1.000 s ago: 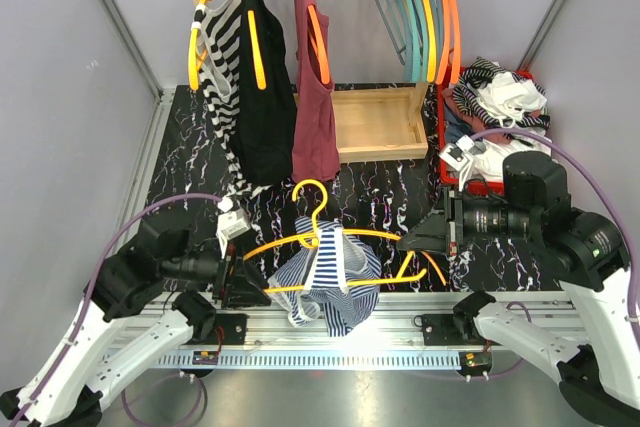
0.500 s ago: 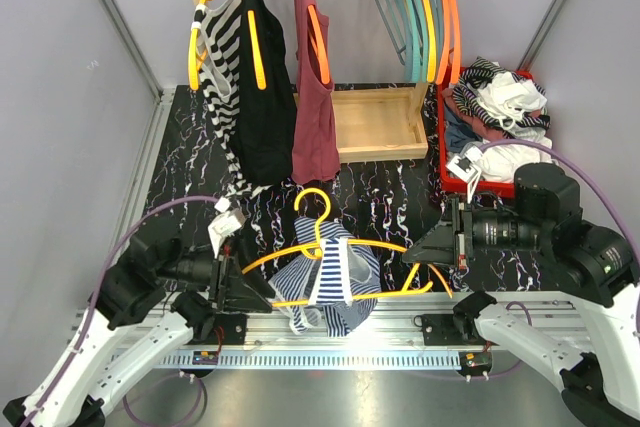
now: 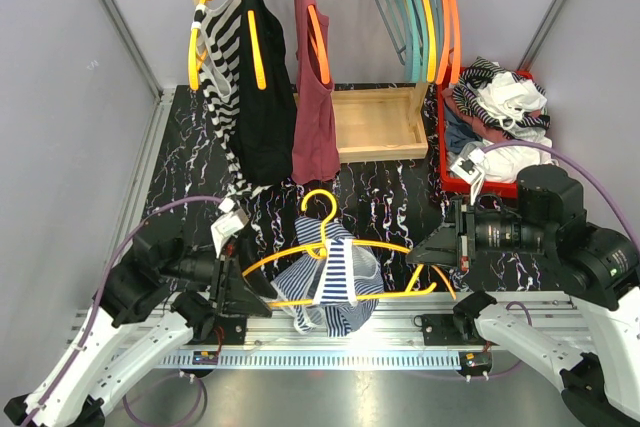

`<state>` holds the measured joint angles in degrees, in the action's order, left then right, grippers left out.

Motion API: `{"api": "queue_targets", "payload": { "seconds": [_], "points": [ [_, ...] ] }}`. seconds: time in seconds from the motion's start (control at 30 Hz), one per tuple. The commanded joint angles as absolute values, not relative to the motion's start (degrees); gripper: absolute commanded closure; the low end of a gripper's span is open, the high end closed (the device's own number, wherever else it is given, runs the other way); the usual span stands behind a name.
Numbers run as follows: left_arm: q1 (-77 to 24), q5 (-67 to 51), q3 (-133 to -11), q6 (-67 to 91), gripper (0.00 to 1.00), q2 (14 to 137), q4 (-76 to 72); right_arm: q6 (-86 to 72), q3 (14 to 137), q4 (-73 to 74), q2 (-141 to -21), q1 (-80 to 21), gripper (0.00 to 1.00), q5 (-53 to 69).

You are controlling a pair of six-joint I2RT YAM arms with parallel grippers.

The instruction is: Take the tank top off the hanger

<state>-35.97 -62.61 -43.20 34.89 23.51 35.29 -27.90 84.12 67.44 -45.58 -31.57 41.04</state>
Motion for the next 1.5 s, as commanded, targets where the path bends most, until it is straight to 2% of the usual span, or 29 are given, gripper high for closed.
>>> {"api": "queue_targets", "payload": {
  "seconds": [0.0,0.2,0.37,0.43,0.47,0.53,0.57,0.67,0.7,0.77,0.8,0.83,0.9,0.93,1.03,1.1,1.17,1.27,1.3,1.4,1.47],
  "points": [
    [-36.4,-65.7,-47.1,30.3,0.27,23.4,35.9,-27.2,85.6,68.8,-45.5,-31.3,1.0,37.1],
    [-36.4,-65.4,-47.8,28.5,0.21,23.6,38.3,-26.0,87.6,71.4,-45.6,-31.2,1.0,36.0],
    [-36.4,-67.7,-47.5,29.0,0.51,23.5,37.4,-25.2,89.3,73.9,-45.6,-31.2,1.0,35.5],
    [-36.4,-67.8,-47.4,29.0,0.56,23.5,37.5,-24.9,89.7,74.5,-45.5,-31.3,1.0,35.3],
    [-36.4,-67.8,-47.4,29.0,0.64,23.5,37.5,-24.9,89.7,74.8,-45.4,-31.2,1.0,35.3],
    [-36.4,-67.9,-47.5,29.1,0.67,23.5,37.4,-24.6,89.8,75.6,-45.4,-31.2,1.0,35.6],
    [-36.4,-68.2,-47.5,29.1,0.78,23.5,37.3,-24.3,90.0,76.4,-45.4,-31.2,1.0,35.5],
    [-36.4,-68.8,-47.4,29.5,0.97,23.5,36.8,-23.7,90.8,78.0,-45.3,-31.2,1.0,33.8],
    [-36.4,-68.8,-47.2,29.6,1.0,23.6,36.7,-23.6,91.1,78.2,-45.3,-31.2,1.0,33.1],
    [-36.4,-68.3,-47.1,29.6,1.0,23.6,36.8,-23.8,91.1,78.4,-45.4,-31.2,0.98,31.8],
    [-36.4,-67.7,-47.5,29.0,1.0,23.7,37.3,-24.1,91.0,78.5,-45.4,-31.2,0.84,31.0],
    [-36.4,-64.5,-48.0,28.0,1.0,24.3,38.3,-24.7,90.9,78.7,-45.6,-31.2,0.45,28.1],
    [-36.4,-60.0,-49.7,23.8,1.0,25.1,44.5,-25.7,91.1,80.1,-46.0,-31.3,0.16,22.9],
    [-36.4,-54.1,-51.2,22.7,1.0,26.2,46.6,-27.4,91.6,81.0,-46.4,-31.2,0.01,14.5],
    [-36.4,-44.0,-53.8,20.0,1.0,29.3,52.9,-32.1,92.8,84.5,-47.4,-31.2,0.0,-3.4],
    [-36.4,-39.5,-55.1,19.9,1.0,31.2,54.8,-33.7,93.7,85.3,-47.4,-31.2,0.0,-9.8],
    [-36.4,-33.7,-57.1,20.6,1.0,32.4,54.8,-34.9,93.9,82.9,-46.6,-31.1,0.0,-10.9],
    [-36.5,-28.9,-58.7,22.7,1.0,35.5,52.9,-33.1,89.6,74.8,-44.8,-31.2,0.0,-4.1],
    [-36.4,-28.4,-59.0,23.5,1.0,37.3,52.1,-32.7,85.3,72.4,-45.2,-31.2,0.0,3.0],
    [-36.4,-28.9,-60.4,24.4,1.0,41.0,48.2,-31.5,76.2,63.9,-47.0,-31.3,0.0,13.7],
    [-36.4,-29.4,-61.9,24.5,1.0,42.9,45.6,-31.0,72.8,58.1,-47.5,-32.1,0.0,15.0]
  ]
}}
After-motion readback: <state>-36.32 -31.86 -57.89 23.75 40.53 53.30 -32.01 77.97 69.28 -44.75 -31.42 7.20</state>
